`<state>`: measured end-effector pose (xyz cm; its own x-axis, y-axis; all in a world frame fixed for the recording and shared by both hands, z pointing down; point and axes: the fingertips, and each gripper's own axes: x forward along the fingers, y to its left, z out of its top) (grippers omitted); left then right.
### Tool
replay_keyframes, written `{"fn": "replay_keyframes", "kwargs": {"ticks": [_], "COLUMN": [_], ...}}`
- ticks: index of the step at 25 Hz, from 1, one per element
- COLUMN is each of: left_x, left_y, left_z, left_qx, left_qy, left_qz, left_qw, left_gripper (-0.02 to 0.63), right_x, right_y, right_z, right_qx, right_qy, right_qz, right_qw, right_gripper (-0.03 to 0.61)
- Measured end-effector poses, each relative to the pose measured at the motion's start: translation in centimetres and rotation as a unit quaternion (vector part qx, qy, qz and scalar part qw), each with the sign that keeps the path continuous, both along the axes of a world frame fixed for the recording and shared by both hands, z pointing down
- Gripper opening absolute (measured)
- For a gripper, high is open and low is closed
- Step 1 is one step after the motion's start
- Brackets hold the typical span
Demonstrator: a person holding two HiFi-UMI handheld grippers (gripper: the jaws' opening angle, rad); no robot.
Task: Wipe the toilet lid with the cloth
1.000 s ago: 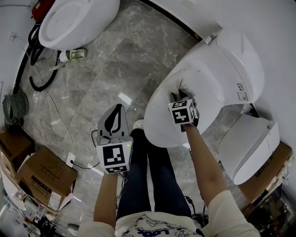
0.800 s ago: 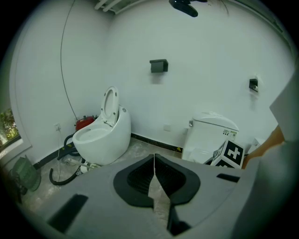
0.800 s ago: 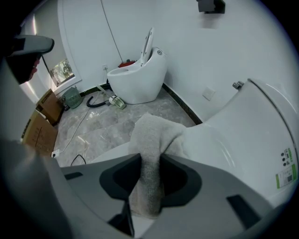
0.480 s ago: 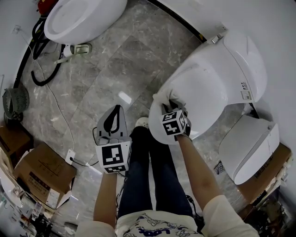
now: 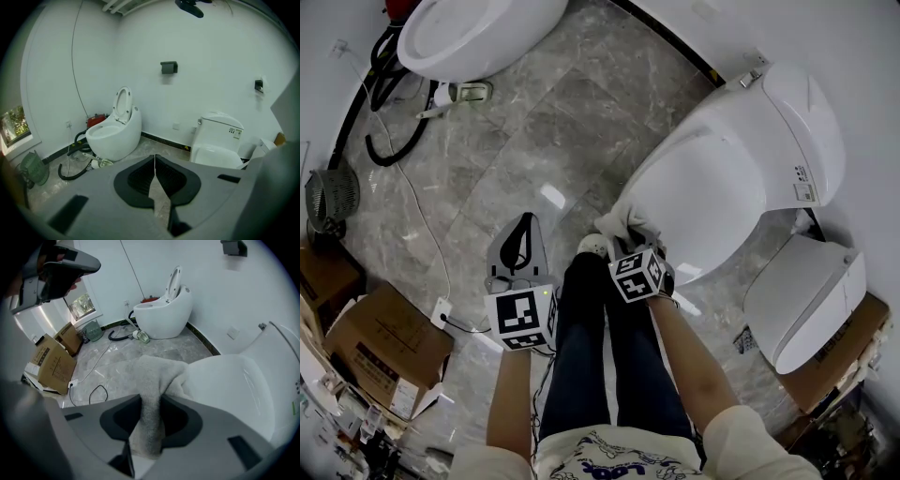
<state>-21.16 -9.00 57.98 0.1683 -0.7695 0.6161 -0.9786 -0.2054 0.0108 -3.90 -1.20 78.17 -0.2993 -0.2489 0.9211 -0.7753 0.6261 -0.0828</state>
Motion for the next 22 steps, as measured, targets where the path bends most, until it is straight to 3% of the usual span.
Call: {"fn": "replay_keyframes", "kwargs": {"ticks": [13, 22], "left_x": [0.3, 1.9], "left_y": [0.8, 0.2], "left_z": [0.2, -0.1], "left_qx": [-0.001, 0.001], "left_qy": [0.001, 0.0], "left_qz": [0.004, 0.024], "left_qw": [1.0, 0.9997], "left_gripper": [0.014, 0.014], "right_x": [-1.1, 0.8], "right_y": [5.6, 7.0], "right_z": [0.1, -0.3], "right_qx": [-0.033, -0.068], "right_qy": [-0.031, -0.065], "right_qz": [-0.083, -0.168], "right_qw": [0.996, 0.981], "right_gripper": [0.115, 0.117]}}
